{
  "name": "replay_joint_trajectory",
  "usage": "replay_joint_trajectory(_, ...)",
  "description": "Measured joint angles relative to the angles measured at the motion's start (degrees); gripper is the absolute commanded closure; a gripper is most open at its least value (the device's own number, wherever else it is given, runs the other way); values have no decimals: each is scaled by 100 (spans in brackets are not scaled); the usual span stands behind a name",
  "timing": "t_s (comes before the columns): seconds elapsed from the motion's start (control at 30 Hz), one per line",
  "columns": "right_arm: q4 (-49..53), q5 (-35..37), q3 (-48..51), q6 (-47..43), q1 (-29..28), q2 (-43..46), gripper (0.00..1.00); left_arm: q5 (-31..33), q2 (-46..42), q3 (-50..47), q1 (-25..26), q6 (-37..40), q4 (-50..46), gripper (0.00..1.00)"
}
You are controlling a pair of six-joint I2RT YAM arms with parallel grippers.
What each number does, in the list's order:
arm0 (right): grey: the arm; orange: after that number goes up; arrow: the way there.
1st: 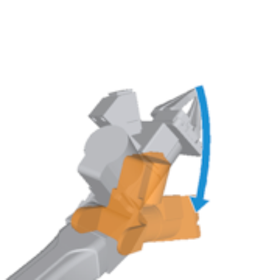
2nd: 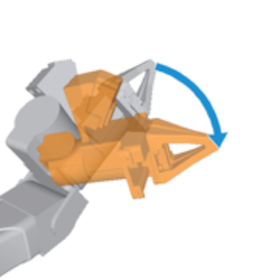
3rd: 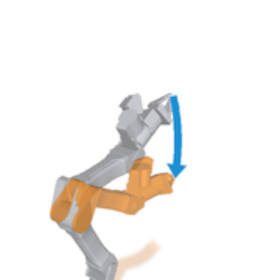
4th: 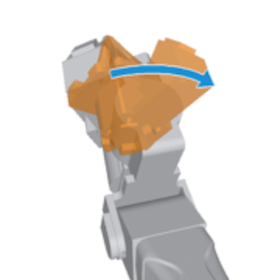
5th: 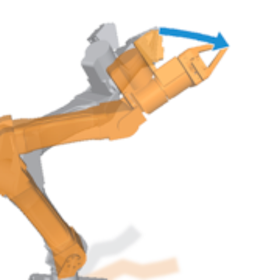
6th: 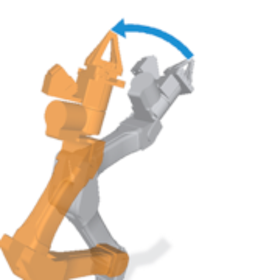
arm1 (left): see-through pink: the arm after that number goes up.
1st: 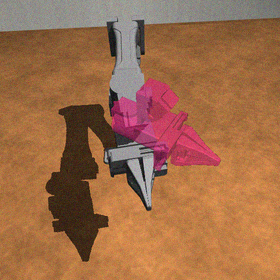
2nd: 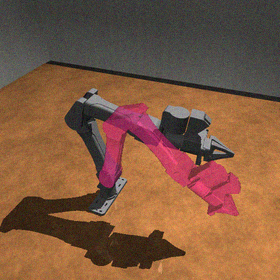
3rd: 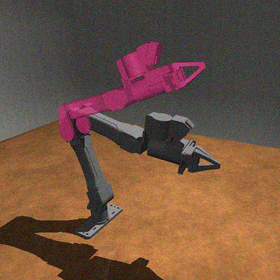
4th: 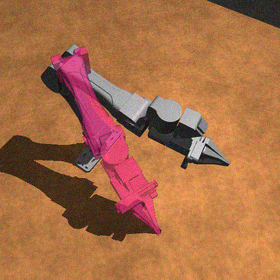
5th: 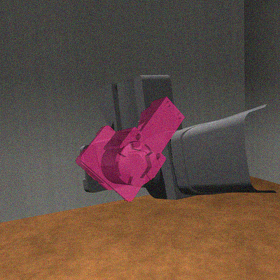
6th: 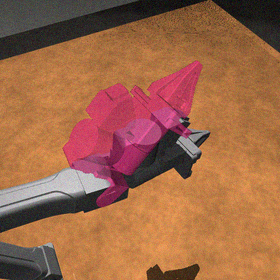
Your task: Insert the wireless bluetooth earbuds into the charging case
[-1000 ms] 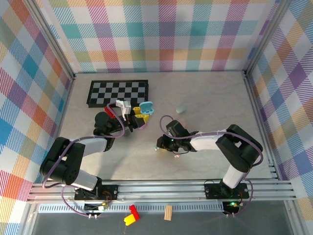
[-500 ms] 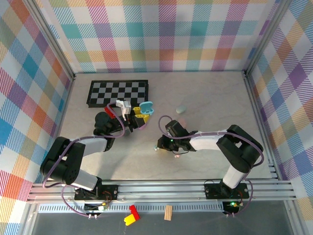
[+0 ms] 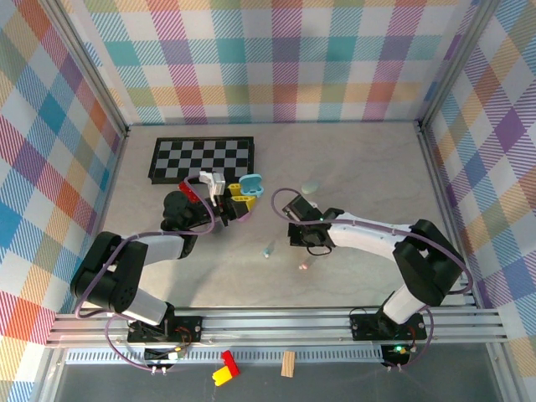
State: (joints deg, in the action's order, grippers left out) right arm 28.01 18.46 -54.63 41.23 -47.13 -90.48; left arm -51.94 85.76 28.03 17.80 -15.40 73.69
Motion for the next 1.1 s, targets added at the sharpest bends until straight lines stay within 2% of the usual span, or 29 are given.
replay_joint_trajectory(0.23, 697, 750, -291, -339, -125, -33, 80, 0, 7, 0, 0, 0, 0, 70)
replay_joint_trajectory(0.43, 372, 717, 22, -667, -127, 247, 82, 0, 7, 0, 0, 26, -4, 70)
replay_joint_trajectory(0.6, -348, 271, 575, -1202, -48, 1283, 82, -9, -87, 0, 17, 258, -345, 70)
replay_joint_trajectory(0.77, -885, -291, 682, -1867, 52, 2345, 82, -48, -468, 0, 190, 752, -1141, 70)
replay_joint_trajectory(0.93, -918, -944, 415, -2546, 81, 2824, 79, -46, -964, 76, 584, 1565, -2446, 68)
replay_joint_trajectory(1.1, -916, -1762, -42, -3156, 81, 2874, 79, -87, -1189, 289, 815, 2118, -3397, 70)
